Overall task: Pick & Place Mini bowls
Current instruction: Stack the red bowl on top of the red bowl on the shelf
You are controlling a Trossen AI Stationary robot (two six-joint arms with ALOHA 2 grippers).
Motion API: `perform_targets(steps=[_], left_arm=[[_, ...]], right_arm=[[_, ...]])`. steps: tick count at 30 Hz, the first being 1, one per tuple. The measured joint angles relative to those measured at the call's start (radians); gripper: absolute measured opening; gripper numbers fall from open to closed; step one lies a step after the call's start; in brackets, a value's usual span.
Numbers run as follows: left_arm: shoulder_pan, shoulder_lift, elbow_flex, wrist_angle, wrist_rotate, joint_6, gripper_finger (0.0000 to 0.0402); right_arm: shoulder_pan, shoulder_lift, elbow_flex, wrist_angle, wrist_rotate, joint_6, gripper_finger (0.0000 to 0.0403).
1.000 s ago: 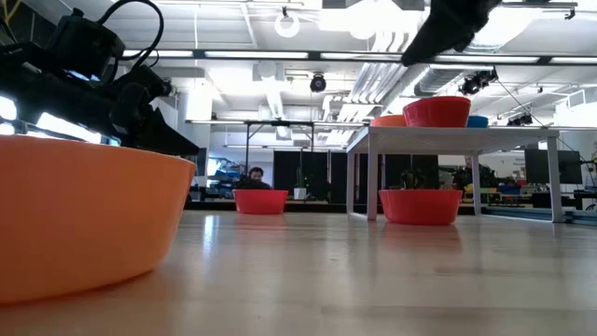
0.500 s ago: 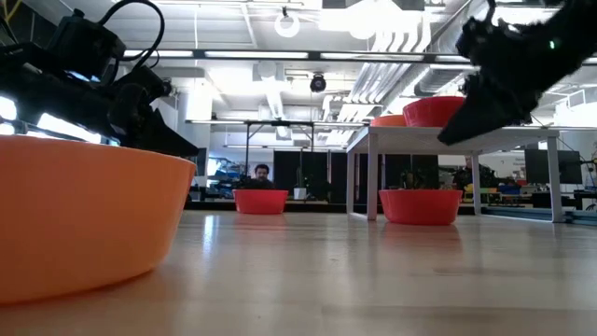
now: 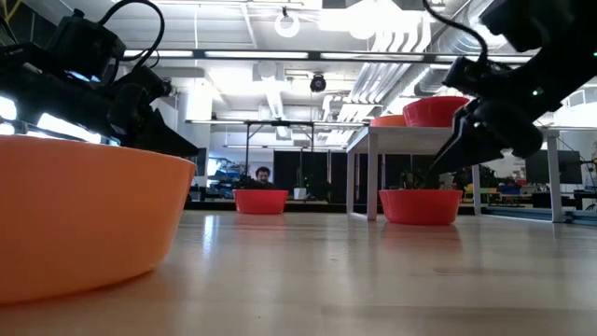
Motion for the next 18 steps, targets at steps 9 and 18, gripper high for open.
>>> perform_targets(steps=[9,18], left_arm=[[0.0,0.0,0.0,0.0,0.0,0.0,0.0001],[0.0,0.0,0.0,-0.002,0.001,0.0,0.0001]], right_arm=[[-0.126,0.0,0.0,-0.059,-0.154,-0.061,0.0133],[-0.164,0.0,-0.001,-0.068,-0.23,-0.094,0.0091]])
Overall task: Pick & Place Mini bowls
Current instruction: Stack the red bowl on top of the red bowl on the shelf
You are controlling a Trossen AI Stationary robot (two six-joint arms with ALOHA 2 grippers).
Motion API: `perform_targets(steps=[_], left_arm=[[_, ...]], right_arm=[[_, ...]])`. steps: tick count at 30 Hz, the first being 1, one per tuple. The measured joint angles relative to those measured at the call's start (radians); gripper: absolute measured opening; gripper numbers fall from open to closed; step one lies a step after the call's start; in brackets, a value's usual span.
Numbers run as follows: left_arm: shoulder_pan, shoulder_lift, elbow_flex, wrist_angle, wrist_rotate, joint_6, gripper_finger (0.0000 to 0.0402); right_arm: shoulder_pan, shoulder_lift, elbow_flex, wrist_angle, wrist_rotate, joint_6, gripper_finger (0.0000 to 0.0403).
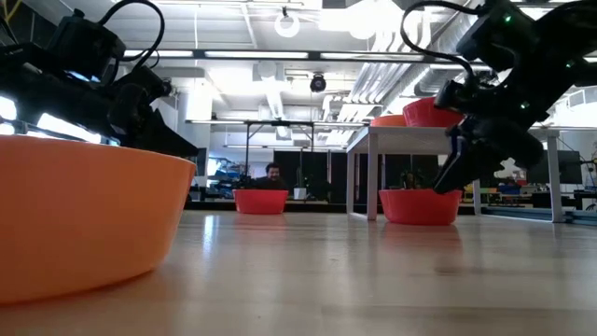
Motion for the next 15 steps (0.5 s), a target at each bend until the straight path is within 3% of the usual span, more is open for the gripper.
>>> perform_targets(steps=[10,15], left_arm=[[0.0,0.0,0.0,-0.001,0.003,0.0,0.0001],[0.0,0.0,0.0,-0.001,0.003,0.0,0.0001]], right_arm=[[-0.009,0.002,0.0,-0.022,-0.03,-0.023,0.0076],[-0.04,0.067,0.0,-0.017,-0.055,-0.022,0.0077]])
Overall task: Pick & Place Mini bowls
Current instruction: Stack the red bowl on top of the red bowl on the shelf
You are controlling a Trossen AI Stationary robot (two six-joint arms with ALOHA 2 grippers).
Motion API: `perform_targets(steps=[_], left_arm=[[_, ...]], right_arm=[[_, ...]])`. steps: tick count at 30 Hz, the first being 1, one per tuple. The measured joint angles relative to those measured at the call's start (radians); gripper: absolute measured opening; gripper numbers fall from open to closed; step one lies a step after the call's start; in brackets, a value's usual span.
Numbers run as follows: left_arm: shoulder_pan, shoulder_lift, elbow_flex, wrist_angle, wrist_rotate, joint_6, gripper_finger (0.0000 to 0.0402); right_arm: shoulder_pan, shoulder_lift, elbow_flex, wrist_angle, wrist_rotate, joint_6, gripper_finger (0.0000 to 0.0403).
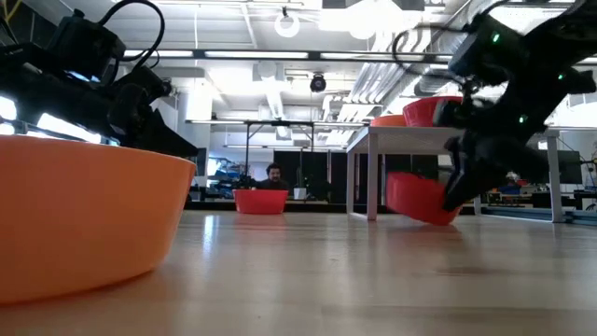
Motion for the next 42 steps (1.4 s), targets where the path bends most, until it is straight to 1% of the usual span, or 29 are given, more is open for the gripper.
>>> perform_targets(steps=[3,5,9,12,16,20,26,29,33,38,42], left_arm=[[0.0,0.0,0.0,0.0,0.0,0.0,0.0001],[0.0,0.0,0.0,0.0,0.0,0.0,0.0001],[0.0,0.0,0.0,0.0,0.0,0.0,0.0001],[0.0,0.0,0.0,0.0,0.0,0.0,0.0001],[0.0,0.0,0.0,-0.001,-0.001,0.0,0.0001],[0.0,0.0,0.0,-0.005,-0.001,0.0,0.0001],[0.0,0.0,0.0,-0.013,-0.001,0.0,0.0001],[0.0,0.0,0.0,-0.019,-0.001,0.0,0.0001],[0.0,0.0,0.0,-0.019,-0.001,0.0,0.0001],[0.0,0.0,0.0,-0.019,-0.001,0.0,0.0001],[0.0,0.0,0.0,-0.019,-0.001,0.0,0.0001]], right_arm=[[-0.015,0.051,0.003,0.007,-0.005,0.006,0.0069],[-0.013,0.071,0.016,0.011,0.0,0.006,0.0056],[0.012,0.073,0.058,-0.008,-0.004,-0.003,0.0015],[0.04,0.06,0.115,-0.07,-0.024,-0.007,0.0005],[0.083,0.041,0.229,-0.191,-0.019,0.003,0.0003],[0.123,0.042,0.373,-0.339,-0.003,0.011,0.0004],[0.147,0.042,0.619,-0.565,0.067,0.008,0.0003],[0.128,0.042,0.746,-0.704,0.12,0.009,0.0003],[0.074,0.042,0.904,-0.885,0.172,0.022,0.0002],[-0.015,0.041,1.051,-1.08,0.173,0.026,0.0002],[-0.122,0.041,1.103,-1.186,0.149,0.024,0.0002]])
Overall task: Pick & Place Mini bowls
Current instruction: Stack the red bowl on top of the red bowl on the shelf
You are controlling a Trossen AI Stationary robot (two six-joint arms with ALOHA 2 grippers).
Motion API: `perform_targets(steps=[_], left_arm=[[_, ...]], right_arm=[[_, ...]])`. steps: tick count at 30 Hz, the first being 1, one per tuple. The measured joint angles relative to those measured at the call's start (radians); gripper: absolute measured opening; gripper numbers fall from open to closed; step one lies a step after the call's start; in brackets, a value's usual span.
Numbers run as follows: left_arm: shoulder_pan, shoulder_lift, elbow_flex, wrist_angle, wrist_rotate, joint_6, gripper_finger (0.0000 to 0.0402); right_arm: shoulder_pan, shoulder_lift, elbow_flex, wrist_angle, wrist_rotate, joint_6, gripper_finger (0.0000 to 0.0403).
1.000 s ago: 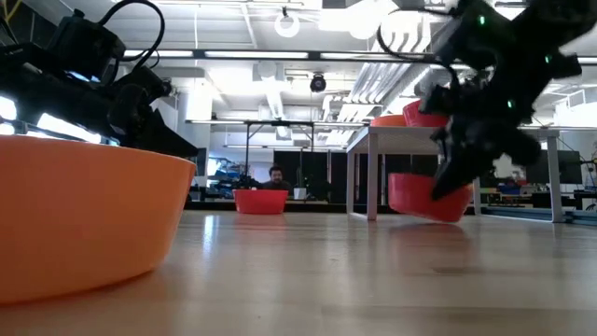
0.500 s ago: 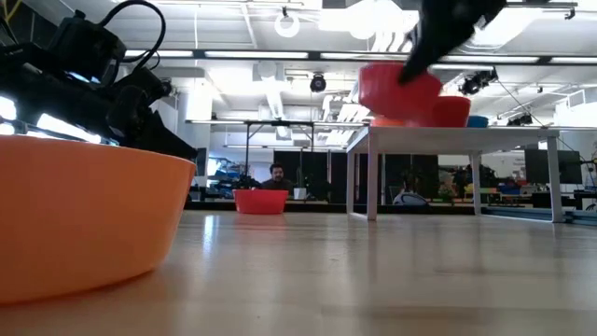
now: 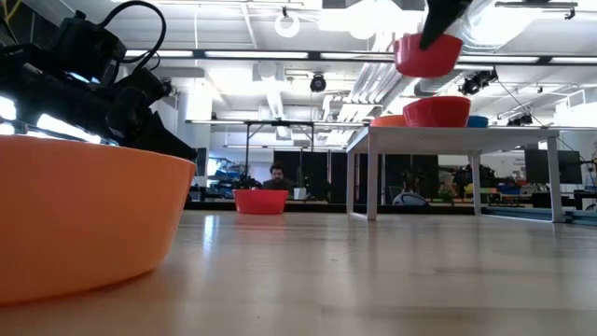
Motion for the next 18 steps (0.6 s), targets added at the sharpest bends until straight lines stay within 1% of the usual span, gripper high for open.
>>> perform_targets(steps=[4,7,11,18], left_arm=[[0.0,0.0,0.0,0.0,0.0,0.0,0.0001],[0.0,0.0,0.0,0.0,0.0,0.0,0.0001],[0.0,0.0,0.0,0.0,0.0,0.0,0.0001],[0.0,0.0,0.0,0.0,0.0,0.0,0.0001]], right_arm=[[-0.129,0.0,-0.007,-0.031,-0.083,-0.042,0.0001],[-0.198,0.006,-0.009,-0.023,-0.126,-0.081,0.0002],[-0.261,0.009,-0.009,-0.013,-0.179,-0.126,0.0001],[-0.352,0.009,-0.015,-0.013,-0.244,-0.142,0.0001]])
